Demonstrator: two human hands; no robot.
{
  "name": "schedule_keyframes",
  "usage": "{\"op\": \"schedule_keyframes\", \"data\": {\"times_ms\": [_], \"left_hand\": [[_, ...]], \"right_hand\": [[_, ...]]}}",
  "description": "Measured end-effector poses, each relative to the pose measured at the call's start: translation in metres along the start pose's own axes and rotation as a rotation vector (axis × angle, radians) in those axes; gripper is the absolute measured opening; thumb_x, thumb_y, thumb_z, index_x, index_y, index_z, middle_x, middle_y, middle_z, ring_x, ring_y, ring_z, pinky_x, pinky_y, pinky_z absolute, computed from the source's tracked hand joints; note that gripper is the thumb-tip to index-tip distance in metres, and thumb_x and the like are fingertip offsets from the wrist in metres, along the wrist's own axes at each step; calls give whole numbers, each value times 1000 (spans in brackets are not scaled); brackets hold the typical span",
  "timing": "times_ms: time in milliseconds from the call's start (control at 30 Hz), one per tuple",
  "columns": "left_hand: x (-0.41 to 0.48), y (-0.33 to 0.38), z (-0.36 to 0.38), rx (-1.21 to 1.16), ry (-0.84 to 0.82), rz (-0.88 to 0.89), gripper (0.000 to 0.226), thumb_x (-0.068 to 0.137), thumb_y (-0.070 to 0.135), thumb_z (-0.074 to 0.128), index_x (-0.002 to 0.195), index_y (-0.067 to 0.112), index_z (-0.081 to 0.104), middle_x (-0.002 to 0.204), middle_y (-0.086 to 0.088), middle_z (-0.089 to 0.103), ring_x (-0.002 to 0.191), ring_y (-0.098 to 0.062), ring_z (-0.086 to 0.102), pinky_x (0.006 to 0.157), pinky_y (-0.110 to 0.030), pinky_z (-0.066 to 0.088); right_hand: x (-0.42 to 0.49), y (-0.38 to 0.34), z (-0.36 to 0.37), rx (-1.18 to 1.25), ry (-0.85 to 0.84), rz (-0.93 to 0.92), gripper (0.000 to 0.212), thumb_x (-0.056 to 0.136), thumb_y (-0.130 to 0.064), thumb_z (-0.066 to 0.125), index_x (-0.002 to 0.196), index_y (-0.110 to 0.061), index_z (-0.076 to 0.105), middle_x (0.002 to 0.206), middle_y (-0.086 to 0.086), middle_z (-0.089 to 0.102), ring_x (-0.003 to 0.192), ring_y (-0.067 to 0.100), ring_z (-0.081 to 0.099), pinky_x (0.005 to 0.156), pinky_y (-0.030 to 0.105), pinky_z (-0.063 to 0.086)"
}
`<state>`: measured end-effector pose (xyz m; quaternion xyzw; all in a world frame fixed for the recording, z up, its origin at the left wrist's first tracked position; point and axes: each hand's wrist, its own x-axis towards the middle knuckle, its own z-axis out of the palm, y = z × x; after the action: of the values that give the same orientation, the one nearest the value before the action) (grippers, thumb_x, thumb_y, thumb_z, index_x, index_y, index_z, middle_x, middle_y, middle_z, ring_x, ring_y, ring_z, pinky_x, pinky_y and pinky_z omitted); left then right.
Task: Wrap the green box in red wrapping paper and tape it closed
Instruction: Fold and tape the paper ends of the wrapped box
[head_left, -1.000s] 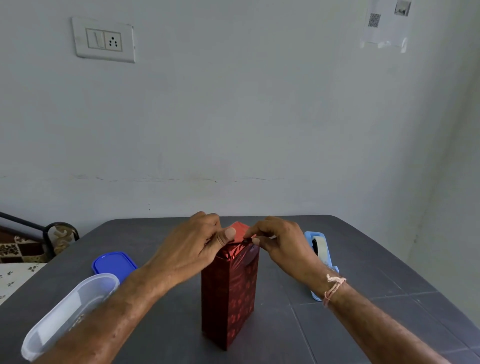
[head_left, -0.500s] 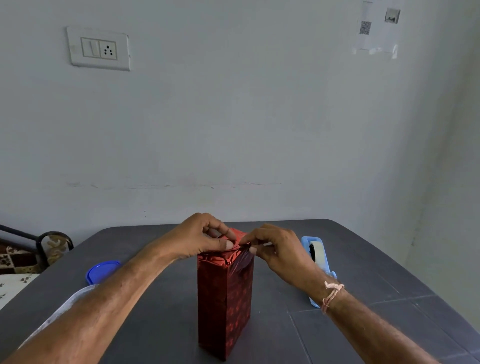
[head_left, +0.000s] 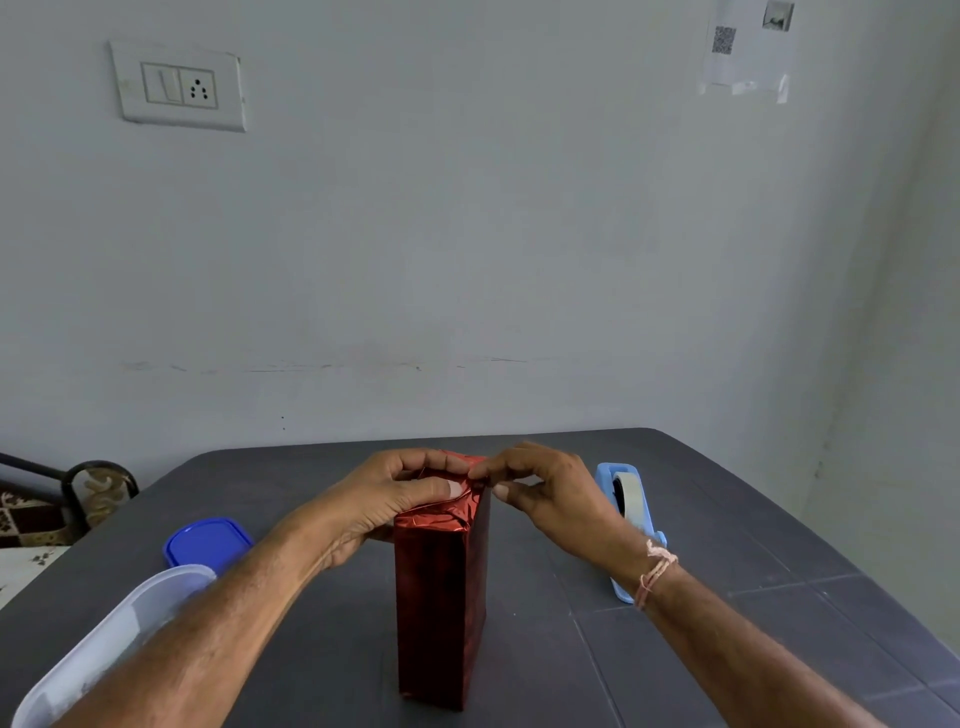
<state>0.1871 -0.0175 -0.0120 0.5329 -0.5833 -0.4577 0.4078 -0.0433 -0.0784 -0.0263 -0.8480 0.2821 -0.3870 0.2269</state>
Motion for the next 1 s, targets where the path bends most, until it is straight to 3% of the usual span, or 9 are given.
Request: {"op": "schedule_keyframes", "data": {"times_ms": [133, 267, 367, 467, 567, 667, 733, 833, 1000], "left_hand": [[-3, 3, 5, -8, 60, -21, 29, 80, 32, 83, 107, 38, 79, 113, 2, 78, 96, -17, 73, 77, -34, 58], [-4, 4, 6, 10, 76, -32, 26, 80, 33, 83, 105, 40, 79, 115, 4, 76, 97, -15, 71, 74, -31, 57], [-5, 5, 6, 3, 74, -40, 24, 82, 32, 82, 105, 40, 79, 113, 3, 76, 91, -12, 69, 64, -26, 54], [-4, 4, 6, 4, 76, -39, 24, 83, 33, 81, 105, 40, 79, 110, 5, 76, 88, -9, 68, 59, -24, 52], [-4, 3, 6, 2, 70, -37, 24, 83, 34, 81, 105, 41, 78, 108, 5, 75, 87, -9, 66, 58, -24, 51], [-3, 3, 6, 4, 69, -34, 23, 84, 33, 80, 106, 40, 78, 107, 5, 74, 84, -8, 64, 55, -23, 50], [-3, 2, 6, 1, 67, -31, 23, 84, 33, 80, 106, 40, 78, 106, 6, 74, 83, -7, 64, 56, -23, 51], [-2, 0, 5, -2, 68, -31, 23, 83, 33, 81, 105, 41, 78, 107, 5, 75, 86, -9, 66, 59, -24, 52], [-1, 0, 5, -2, 57, -32, 26, 80, 36, 81, 106, 41, 78, 109, 6, 75, 90, -10, 65, 63, -26, 52]], "right_hand": [[-13, 10, -5, 290, 42, 183, 35, 97, -1, 62, 113, -29, 75, 102, -2, 76, 99, 20, 70, 87, 34, 61], [-27, 27, -20, 442, 222, 362, 23, 97, -7, 66, 111, -22, 74, 102, 7, 76, 94, 21, 72, 73, 29, 60], [-35, 53, -39, 273, 436, 481, 15, 94, -13, 69, 102, -23, 76, 94, 3, 75, 85, 14, 69, 63, 23, 56], [-45, 86, -60, 14, 605, 694, 9, 92, -21, 70, 97, -17, 76, 93, -1, 74, 83, 15, 66, 75, 32, 57], [-56, 122, -71, 29, 524, 963, 36, 91, -30, 72, 97, 5, 70, 87, 7, 65, 77, 20, 60, 80, 47, 63], [-62, 136, -72, 173, 429, 1116, 43, 92, -33, 74, 110, 4, 65, 109, 18, 63, 95, 28, 65, 76, 44, 64], [-61, 136, -71, 256, 399, 1142, 47, 93, -29, 73, 120, 6, 59, 118, 20, 61, 102, 32, 66, 72, 41, 64], [-57, 126, -71, 319, 367, 1160, 34, 94, -17, 72, 117, 5, 59, 125, 22, 59, 106, 36, 66, 61, 36, 63], [-53, 121, -75, 374, 360, 1146, 29, 91, -3, 70, 117, 8, 64, 121, 23, 59, 98, 37, 66, 61, 44, 64]]}}
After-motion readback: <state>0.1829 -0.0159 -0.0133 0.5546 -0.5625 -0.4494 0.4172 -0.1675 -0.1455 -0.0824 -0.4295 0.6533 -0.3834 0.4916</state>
